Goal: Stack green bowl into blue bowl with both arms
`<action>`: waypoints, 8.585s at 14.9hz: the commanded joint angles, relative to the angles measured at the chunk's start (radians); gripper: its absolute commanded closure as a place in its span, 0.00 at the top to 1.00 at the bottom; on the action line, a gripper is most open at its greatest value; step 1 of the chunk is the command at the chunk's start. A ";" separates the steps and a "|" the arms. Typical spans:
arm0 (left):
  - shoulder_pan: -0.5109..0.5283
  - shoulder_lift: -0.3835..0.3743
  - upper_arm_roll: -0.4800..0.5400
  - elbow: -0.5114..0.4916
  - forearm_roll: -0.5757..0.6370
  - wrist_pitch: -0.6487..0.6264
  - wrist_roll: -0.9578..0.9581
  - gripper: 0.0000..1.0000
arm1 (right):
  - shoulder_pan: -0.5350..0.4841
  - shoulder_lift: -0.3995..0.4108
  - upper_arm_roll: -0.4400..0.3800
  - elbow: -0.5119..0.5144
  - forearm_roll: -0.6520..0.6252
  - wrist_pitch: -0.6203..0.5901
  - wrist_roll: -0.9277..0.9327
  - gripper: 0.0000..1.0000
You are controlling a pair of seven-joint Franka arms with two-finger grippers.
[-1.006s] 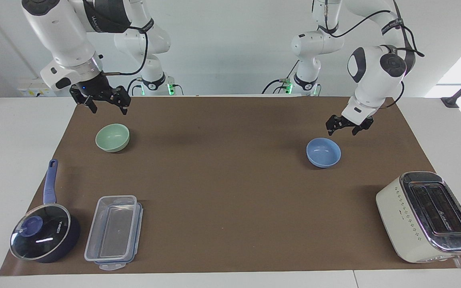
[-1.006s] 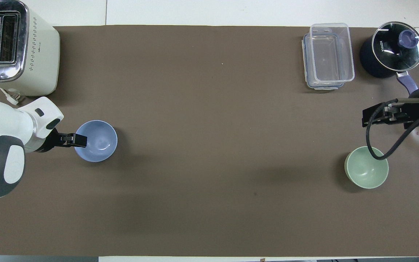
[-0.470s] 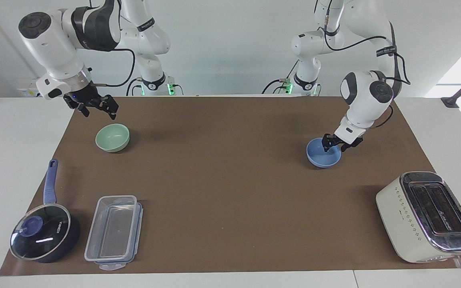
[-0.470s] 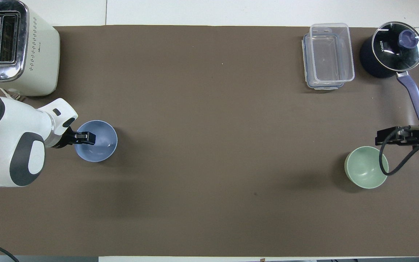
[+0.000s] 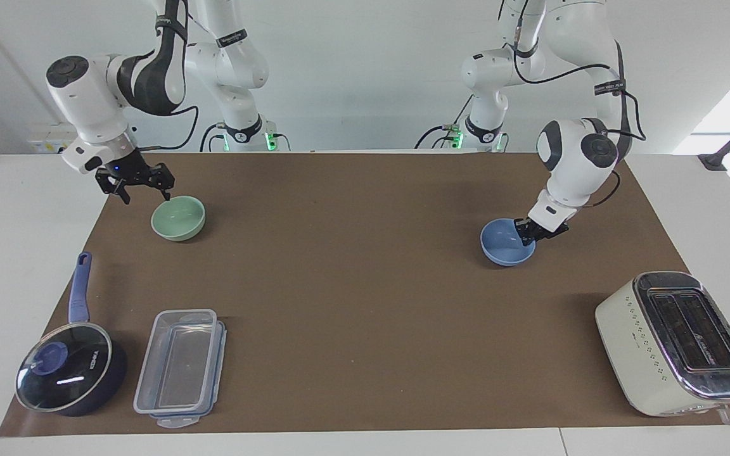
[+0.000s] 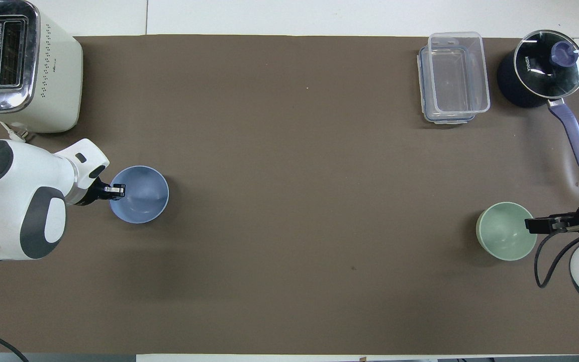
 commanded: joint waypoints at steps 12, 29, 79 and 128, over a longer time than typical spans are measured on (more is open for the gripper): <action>-0.255 0.128 -0.006 0.411 -0.071 -0.377 -0.476 0.00 | -0.100 0.129 0.010 -0.082 0.001 0.135 -0.039 0.08; -0.660 0.128 -0.004 0.135 -0.128 0.117 -0.680 0.00 | 0.072 0.022 0.045 0.112 0.113 -0.108 0.099 0.00; -0.026 -0.100 0.014 0.624 0.024 -0.745 -0.038 1.00 | 0.813 0.252 0.051 0.170 0.197 0.121 1.092 0.00; -0.184 -0.109 0.178 0.652 0.025 -0.800 -0.034 1.00 | 0.298 0.209 0.041 0.771 -0.027 -0.643 0.646 1.00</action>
